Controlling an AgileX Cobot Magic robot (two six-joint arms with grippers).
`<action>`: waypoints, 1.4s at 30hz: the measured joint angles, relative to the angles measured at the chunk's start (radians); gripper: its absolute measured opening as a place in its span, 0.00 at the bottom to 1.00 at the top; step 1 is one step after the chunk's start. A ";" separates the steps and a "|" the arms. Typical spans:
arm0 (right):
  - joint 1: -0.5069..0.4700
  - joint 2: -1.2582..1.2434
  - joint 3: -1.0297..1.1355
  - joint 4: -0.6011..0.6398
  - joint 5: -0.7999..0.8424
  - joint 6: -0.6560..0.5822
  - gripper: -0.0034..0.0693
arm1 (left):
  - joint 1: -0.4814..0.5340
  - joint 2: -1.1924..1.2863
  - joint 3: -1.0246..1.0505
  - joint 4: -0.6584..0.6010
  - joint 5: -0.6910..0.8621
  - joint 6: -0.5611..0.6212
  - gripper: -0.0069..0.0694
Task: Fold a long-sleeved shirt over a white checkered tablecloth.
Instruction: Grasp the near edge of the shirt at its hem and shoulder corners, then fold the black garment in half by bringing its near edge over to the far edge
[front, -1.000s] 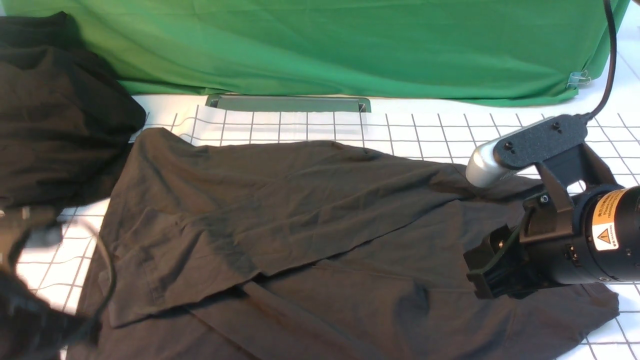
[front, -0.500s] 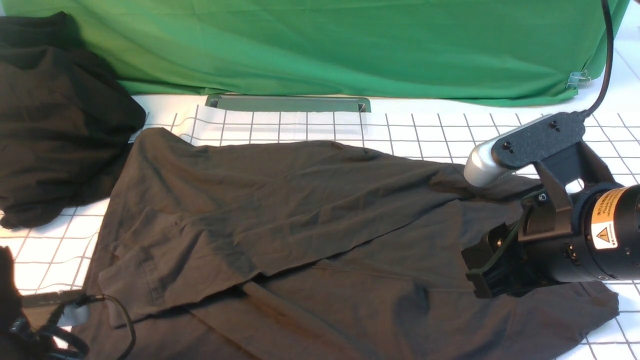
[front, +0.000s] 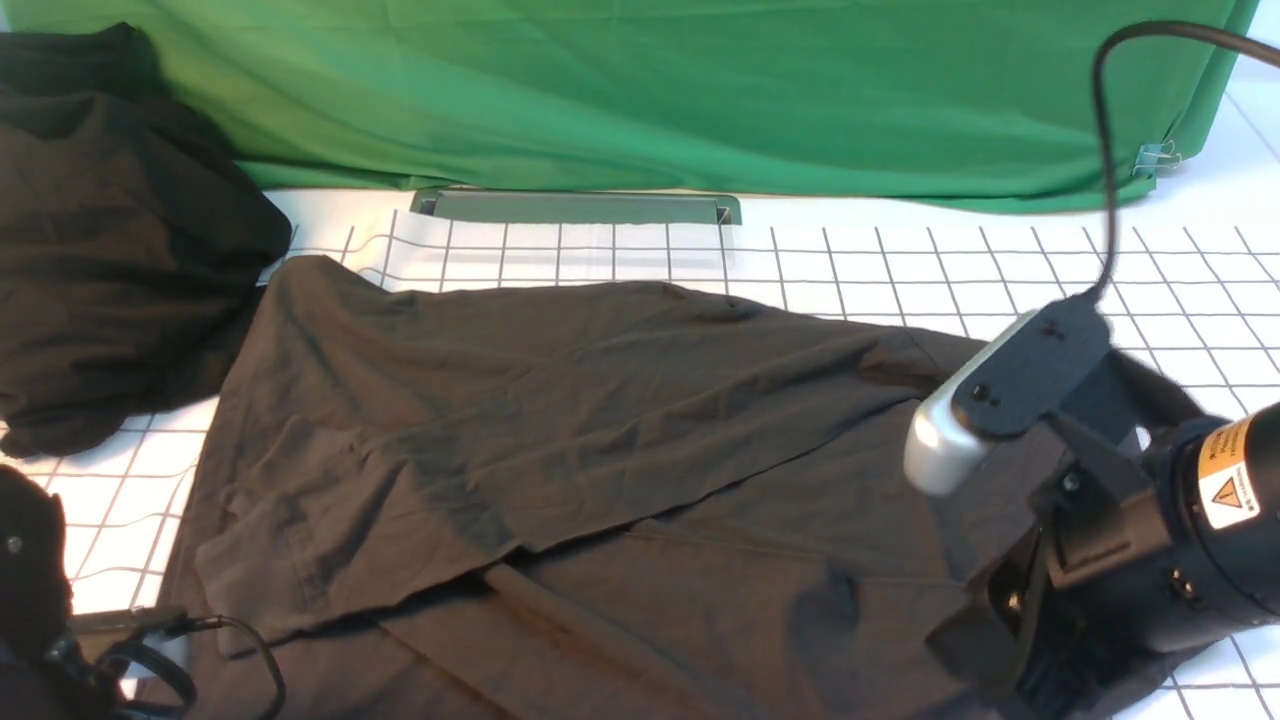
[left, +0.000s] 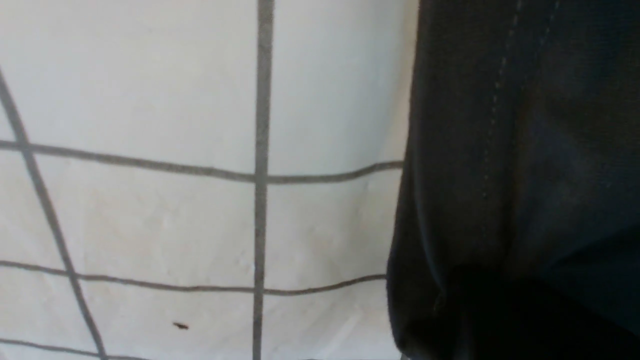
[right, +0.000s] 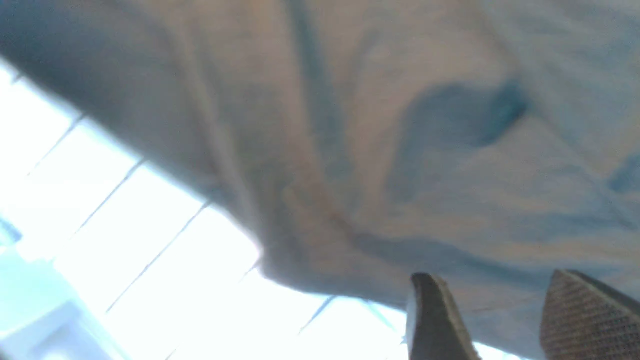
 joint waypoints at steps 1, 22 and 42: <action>0.010 0.005 -0.003 0.059 0.024 -0.086 0.45 | 0.000 -0.016 -0.017 0.008 0.021 0.000 0.10; 0.277 0.451 0.073 -0.090 -0.173 0.014 0.69 | 0.000 -0.372 -0.112 0.037 0.189 -0.001 0.09; 0.259 0.144 0.084 -0.117 0.047 0.108 0.09 | 0.000 -0.493 -0.246 -0.070 0.206 -0.001 0.09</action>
